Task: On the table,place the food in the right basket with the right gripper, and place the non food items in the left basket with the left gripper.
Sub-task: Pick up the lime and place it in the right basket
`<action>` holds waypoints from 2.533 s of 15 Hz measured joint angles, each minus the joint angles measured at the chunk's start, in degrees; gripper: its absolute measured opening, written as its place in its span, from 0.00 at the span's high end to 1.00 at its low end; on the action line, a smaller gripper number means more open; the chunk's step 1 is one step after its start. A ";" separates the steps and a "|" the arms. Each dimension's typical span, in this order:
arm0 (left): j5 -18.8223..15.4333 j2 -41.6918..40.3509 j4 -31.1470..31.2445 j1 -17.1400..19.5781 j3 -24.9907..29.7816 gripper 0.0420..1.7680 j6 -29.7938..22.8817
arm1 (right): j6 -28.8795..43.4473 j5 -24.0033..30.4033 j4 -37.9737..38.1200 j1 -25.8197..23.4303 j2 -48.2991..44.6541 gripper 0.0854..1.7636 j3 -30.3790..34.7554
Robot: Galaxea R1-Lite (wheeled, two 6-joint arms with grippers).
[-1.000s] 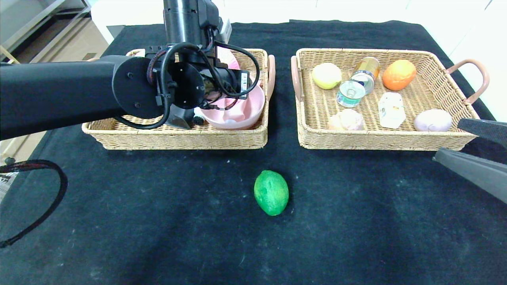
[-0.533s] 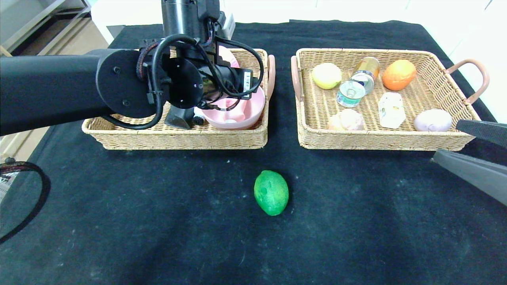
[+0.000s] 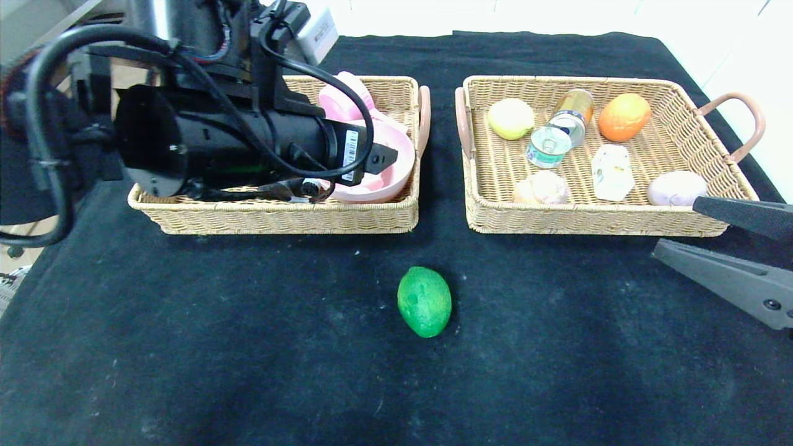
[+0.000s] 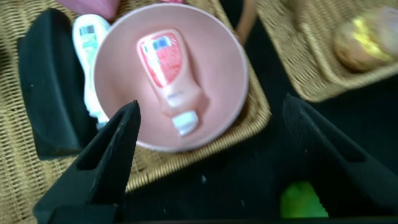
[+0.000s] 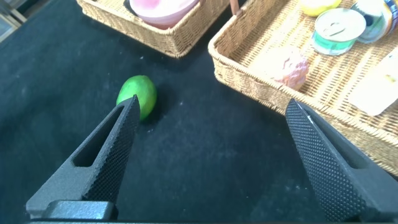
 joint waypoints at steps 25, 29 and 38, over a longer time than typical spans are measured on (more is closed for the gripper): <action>-22.50 -29.00 -11.35 6.17 42.94 0.03 5.57 | 0.06 -12.73 8.70 9.86 8.68 0.03 -3.56; -22.11 -29.85 -11.35 6.25 42.67 0.03 5.53 | 3.33 -26.48 17.51 19.63 13.89 0.03 -11.91; -22.11 -31.31 -11.18 8.09 41.56 0.03 5.60 | 18.32 -51.42 18.10 36.63 31.06 0.03 -26.88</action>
